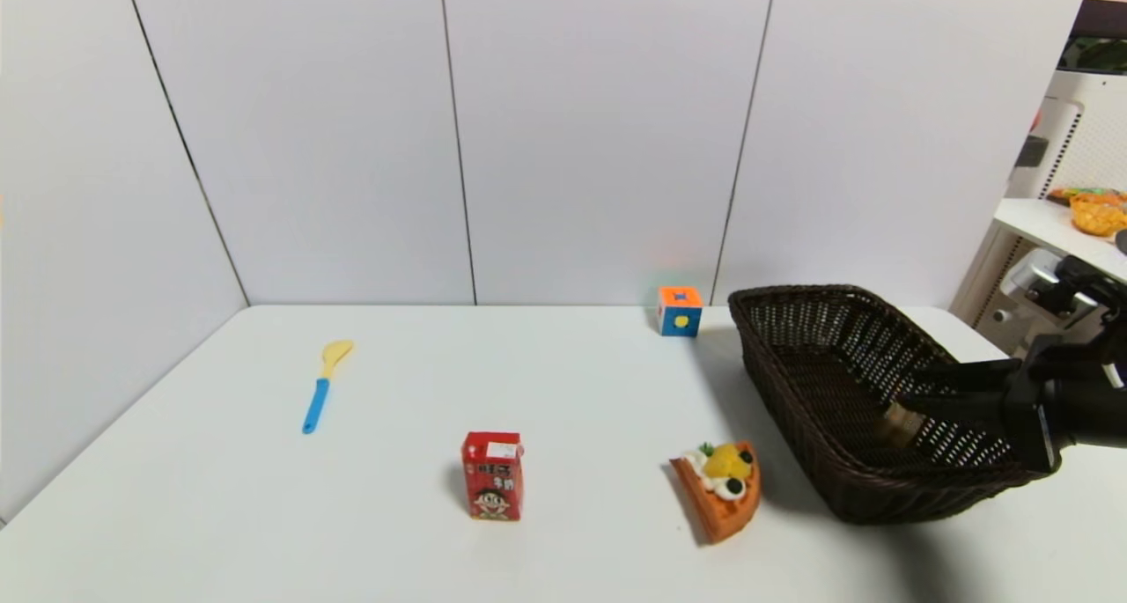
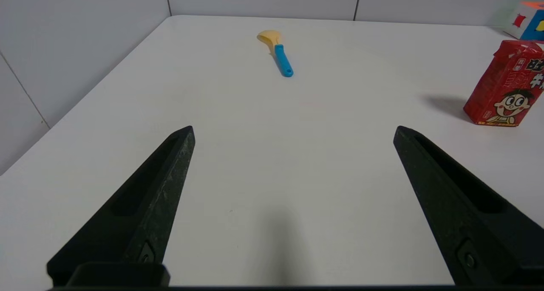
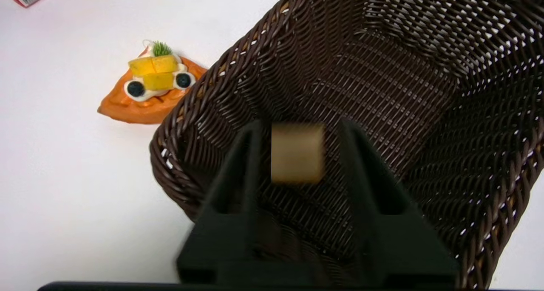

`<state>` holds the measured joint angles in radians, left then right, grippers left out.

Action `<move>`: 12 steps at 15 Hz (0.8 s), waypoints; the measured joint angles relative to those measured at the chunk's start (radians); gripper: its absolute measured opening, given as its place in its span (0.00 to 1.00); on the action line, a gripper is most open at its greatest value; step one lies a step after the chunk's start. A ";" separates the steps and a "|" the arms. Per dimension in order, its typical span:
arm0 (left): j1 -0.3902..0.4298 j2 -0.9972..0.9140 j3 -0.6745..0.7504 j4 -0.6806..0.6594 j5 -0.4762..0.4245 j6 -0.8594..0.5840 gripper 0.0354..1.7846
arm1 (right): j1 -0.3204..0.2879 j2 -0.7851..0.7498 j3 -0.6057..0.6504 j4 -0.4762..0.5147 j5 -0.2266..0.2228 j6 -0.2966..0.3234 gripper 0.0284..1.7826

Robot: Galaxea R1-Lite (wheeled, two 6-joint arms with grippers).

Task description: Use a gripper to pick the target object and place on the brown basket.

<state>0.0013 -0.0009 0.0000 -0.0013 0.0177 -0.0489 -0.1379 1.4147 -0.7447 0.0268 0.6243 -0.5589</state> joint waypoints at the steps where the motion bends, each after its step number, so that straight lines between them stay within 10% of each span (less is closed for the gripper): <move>1: 0.000 0.000 0.000 0.000 0.000 0.000 0.94 | 0.000 0.006 -0.009 -0.001 0.000 0.000 0.49; 9: 0.000 0.000 0.000 0.000 0.000 0.000 0.94 | -0.013 -0.157 -0.047 -0.034 -0.021 0.124 0.79; 12: 0.000 0.000 0.000 0.000 0.000 0.000 0.94 | 0.057 -0.382 0.020 -0.021 -0.166 0.244 0.84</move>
<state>0.0013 -0.0009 0.0000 -0.0017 0.0181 -0.0489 -0.0813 1.0323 -0.7245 0.0057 0.4579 -0.3151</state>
